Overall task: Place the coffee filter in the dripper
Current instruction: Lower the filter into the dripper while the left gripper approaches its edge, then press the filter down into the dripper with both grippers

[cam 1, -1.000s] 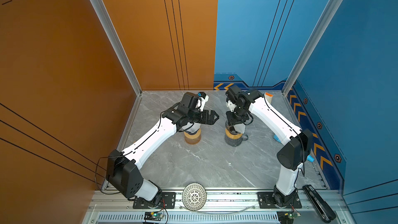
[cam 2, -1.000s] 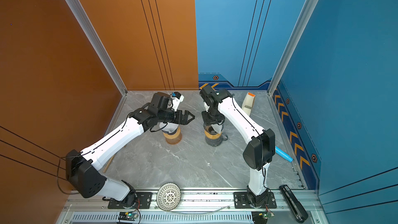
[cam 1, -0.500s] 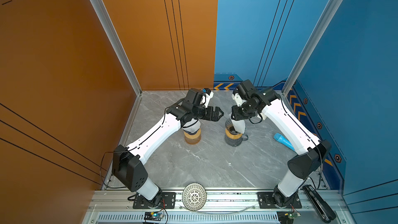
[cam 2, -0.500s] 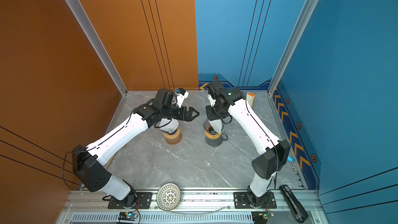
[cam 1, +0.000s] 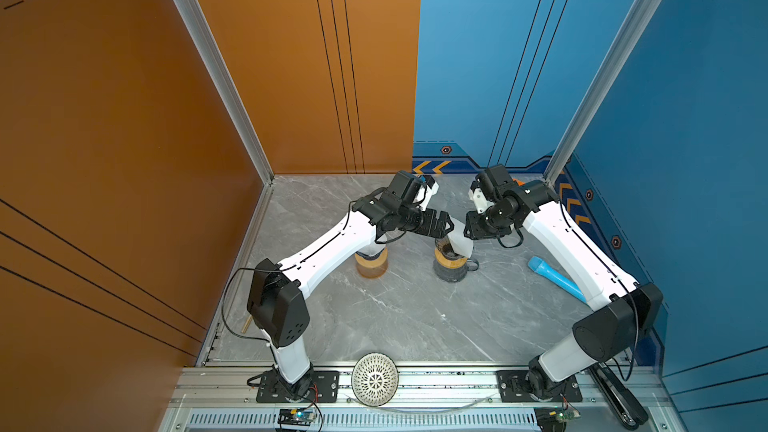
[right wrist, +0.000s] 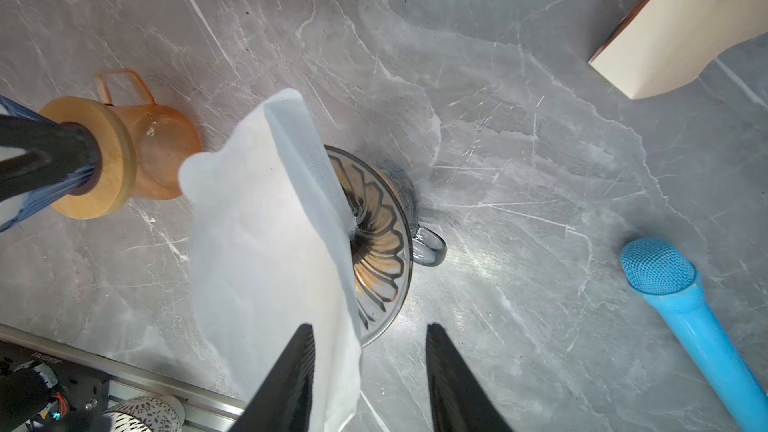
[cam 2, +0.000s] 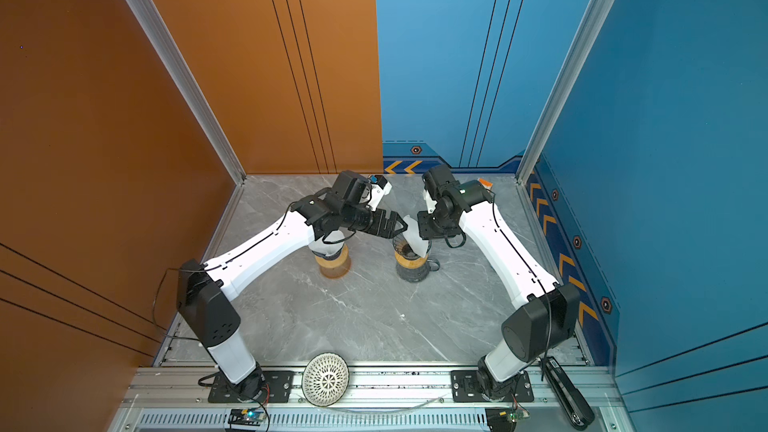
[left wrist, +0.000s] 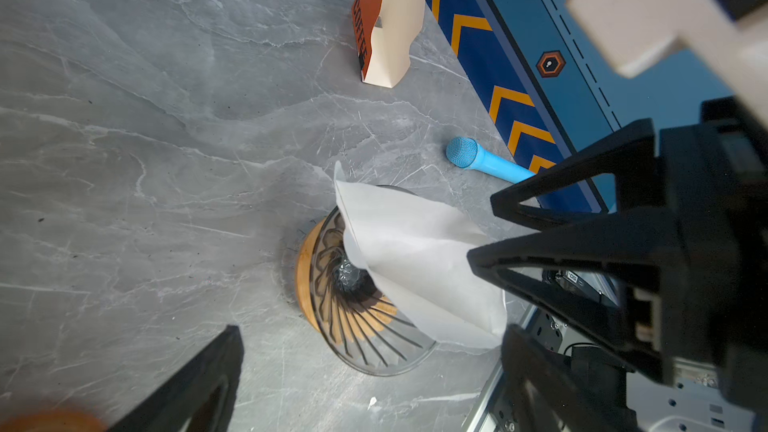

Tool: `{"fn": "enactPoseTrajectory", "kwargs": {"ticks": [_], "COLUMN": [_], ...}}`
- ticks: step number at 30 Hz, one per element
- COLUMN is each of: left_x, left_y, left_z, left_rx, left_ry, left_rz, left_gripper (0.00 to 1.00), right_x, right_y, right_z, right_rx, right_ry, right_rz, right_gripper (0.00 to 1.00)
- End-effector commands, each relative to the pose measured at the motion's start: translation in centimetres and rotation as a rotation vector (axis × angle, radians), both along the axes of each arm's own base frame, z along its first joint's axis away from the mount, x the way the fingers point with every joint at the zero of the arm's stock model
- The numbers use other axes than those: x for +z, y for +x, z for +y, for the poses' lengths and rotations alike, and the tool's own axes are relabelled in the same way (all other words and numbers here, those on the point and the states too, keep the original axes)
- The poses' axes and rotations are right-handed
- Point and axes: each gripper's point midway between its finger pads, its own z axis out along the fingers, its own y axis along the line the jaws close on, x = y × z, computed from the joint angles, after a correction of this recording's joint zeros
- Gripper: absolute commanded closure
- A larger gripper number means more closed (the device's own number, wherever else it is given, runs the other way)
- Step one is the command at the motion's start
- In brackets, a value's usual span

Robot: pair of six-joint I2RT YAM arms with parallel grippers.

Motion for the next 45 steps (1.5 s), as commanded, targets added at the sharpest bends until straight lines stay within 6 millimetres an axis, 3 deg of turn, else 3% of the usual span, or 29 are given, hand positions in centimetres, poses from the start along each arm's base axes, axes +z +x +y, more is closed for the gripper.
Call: {"fn": "enactPoseTrajectory", "kwargs": {"ticks": [1,8,16,17,29,45], "left_x": [-0.6,-3.0,-3.5,-3.7,-5.6,-7.4], "left_y": [-0.5,-0.4,0.2,0.2,-0.1,-0.3], "left_z": [-0.1,-0.7,-1.4,-1.5,0.2,0.0], "left_rx": [0.003,0.015,0.019,0.019,0.054,0.045], "left_ry": [0.042,0.074,0.091,0.097,0.174,0.194], "left_rz": [0.04,0.103,0.122,0.125,0.168,0.212], "left_gripper": [0.06,0.12,0.12,0.17,0.26,0.36], "right_x": [-0.1,-1.7,-2.2,-2.3,-3.5,-5.0], "right_y": [0.4,0.5,0.3,0.3,0.2,0.4], "right_z": [0.4,-0.1,-0.3,-0.4,-1.2,-2.1], "right_rx": [0.012,0.005,0.003,0.003,-0.017,-0.036], "right_ry": [0.027,-0.006,-0.018,-0.02,-0.07,-0.15], "right_rz": [-0.023,0.004,0.012,0.013,0.032,0.048], "right_gripper": [0.57,0.57,0.56,0.56,0.55,0.55]}}
